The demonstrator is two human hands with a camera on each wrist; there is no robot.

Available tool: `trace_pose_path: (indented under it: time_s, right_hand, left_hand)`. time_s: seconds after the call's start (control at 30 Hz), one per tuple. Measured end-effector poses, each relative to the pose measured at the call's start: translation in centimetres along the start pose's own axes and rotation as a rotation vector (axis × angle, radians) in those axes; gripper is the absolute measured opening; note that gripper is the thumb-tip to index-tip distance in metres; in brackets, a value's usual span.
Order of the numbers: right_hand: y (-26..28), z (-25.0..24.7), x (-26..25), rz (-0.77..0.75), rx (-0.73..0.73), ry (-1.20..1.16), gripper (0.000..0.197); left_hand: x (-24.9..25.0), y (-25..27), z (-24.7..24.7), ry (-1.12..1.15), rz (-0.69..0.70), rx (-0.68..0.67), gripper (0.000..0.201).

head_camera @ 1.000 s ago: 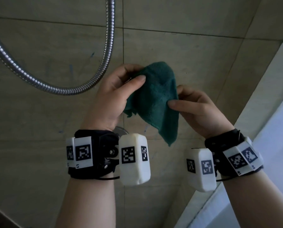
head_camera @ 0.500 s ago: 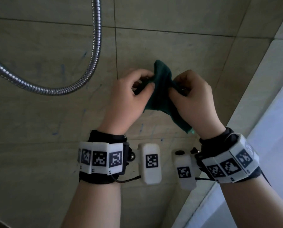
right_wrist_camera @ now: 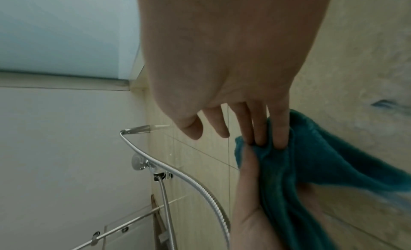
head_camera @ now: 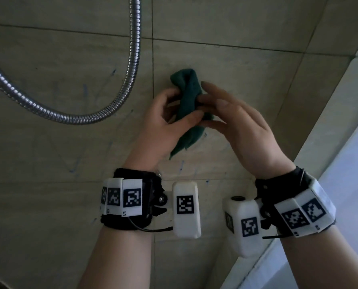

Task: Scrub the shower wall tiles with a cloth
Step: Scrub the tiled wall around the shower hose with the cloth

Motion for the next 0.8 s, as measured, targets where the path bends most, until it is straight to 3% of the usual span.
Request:
trace_pose_path:
  time_s: [0.13, 0.2, 0.27, 0.37, 0.47, 0.6, 0.73, 0.8]
  right_hand:
    - [0.1, -0.5, -1.1, -0.083, -0.02, -0.053, 0.038]
    - [0.1, -2.0, -2.3, -0.235, 0.167, 0.045, 0.028]
    - [0.3, -4.2, -3.2, -0.37, 0.456, 0.298, 0.027]
    - [-0.6, -6.7, -2.4, -0.265, 0.708, 0.77, 0.043]
    - [-1.6, -7.4, -0.3, -0.118, 0.705, 0.999, 0.062]
    - [-1.6, -7.8, 1.2, -0.128, 0.76, 1.031, 0.071]
    - [-1.8, -8.2, 1.8, -0.187, 0.751, 1.084, 0.071]
    - [-1.8, -8.3, 2.0, -0.23, 0.746, 1.093, 0.07]
  left_hand:
    - [-0.7, -0.1, -1.6, 0.101, -0.089, 0.16, 0.026]
    - [-0.7, -0.1, -2.2, 0.194, -0.117, 0.239, 0.027]
    - [-0.2, 0.0, -2.9, 0.211, -0.092, 0.317, 0.027]
    - [0.9, 0.1, -3.9, 0.158, -0.012, 0.411, 0.028]
    - [1.6, 0.1, -4.1, 0.124, 0.07, 0.442, 0.027]
    - [3.8, 0.3, -3.6, -0.136, 0.37, 0.463, 0.026]
    - [5.9, 0.5, -2.6, -0.575, 0.774, 0.609, 0.027]
    - [6.2, 0.5, -2.1, -0.718, 0.883, 0.673, 0.027]
Point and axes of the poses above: each hand's wrist, its own y-axis away from the middle knuckle, its own z-axis out of the palm, x = y × z, the point moved 7 cm from there along -y, towards the middle knuckle, and after that the axes turned 5 degrees about z, right-handed, at the moved point
